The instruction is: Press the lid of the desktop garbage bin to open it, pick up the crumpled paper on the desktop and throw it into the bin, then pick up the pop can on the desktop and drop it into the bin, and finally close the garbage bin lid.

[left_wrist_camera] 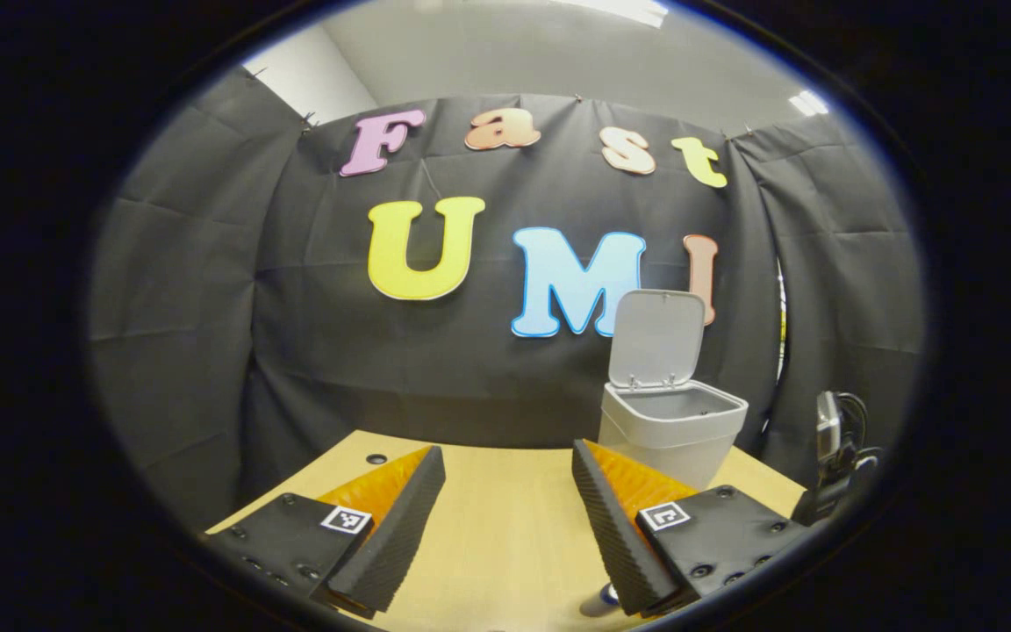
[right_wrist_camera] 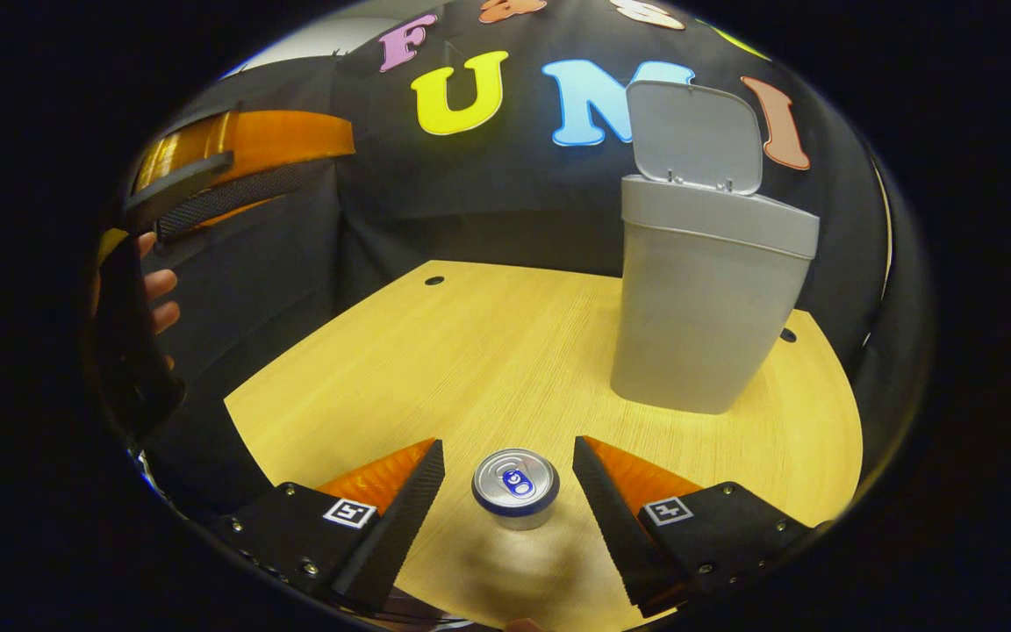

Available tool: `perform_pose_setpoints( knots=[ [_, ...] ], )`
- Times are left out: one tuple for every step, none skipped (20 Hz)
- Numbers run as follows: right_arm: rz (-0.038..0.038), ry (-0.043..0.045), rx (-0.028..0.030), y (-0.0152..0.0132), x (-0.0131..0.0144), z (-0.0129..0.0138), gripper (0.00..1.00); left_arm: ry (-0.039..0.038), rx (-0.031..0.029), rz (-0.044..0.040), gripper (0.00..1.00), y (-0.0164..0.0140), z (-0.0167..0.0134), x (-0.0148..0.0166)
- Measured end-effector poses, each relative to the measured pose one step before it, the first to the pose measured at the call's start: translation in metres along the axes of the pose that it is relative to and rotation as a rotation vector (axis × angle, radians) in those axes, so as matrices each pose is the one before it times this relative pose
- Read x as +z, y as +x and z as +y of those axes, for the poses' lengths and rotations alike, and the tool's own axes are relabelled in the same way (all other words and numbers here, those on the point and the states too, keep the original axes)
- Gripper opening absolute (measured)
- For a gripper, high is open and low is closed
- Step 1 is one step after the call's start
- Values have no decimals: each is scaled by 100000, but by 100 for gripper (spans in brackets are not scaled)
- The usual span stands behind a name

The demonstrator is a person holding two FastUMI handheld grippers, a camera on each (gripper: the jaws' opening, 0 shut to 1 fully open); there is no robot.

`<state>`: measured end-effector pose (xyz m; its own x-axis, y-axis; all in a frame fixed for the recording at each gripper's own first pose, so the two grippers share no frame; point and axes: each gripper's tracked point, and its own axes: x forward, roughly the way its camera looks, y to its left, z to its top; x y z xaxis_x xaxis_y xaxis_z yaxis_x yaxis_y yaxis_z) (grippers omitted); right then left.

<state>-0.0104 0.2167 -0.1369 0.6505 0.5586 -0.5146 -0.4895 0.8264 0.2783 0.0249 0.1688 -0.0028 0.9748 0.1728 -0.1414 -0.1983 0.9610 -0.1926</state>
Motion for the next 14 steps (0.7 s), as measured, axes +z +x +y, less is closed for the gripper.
perform_pose_setpoints(
  knots=[
    [1391,298,176,179,-280,78,95,-236,231,39,95,-180,77,35],
    [1291,204,-291,292,-175,-97,95,-172,312,322,95,-83,81,-155],
    [1352,147,-31,293,-280,27,95,-87,199,243,95,-179,120,-161],
    [1123,173,-356,257,-119,-88,95,-283,97,210,95,-188,54,-49],
    [964,62,-287,218,-148,-16,95,-293,170,234,95,-104,25,-21],
    [1182,41,-82,227,-172,-12,95,-213,271,181,95,-33,81,-164],
    [1175,-165,-227,434,-347,8,95,-91,162,181,95,-21,-36,6],
    [1132,-577,-449,126,-219,-33,95,38,151,-57,95,-141,20,30],
    [739,-440,-101,133,-165,117,95,121,-86,73,95,-81,-41,-42],
    [627,-282,15,111,-100,16,95,208,1,122,95,7,-103,-118],
    [301,-301,-112,216,-183,27,95,104,-98,122,95,40,-50,-11],
    [173,-287,-287,77,21,-62,95,17,-195,100,95,28,-47,-133],
    [658,-220,-974,207,-182,-58,95,-74,23,117,95,-36,-43,-61],
    [958,-130,-802,213,-214,-174,95,-176,-106,331,95,21,-40,-123]
  ],
)
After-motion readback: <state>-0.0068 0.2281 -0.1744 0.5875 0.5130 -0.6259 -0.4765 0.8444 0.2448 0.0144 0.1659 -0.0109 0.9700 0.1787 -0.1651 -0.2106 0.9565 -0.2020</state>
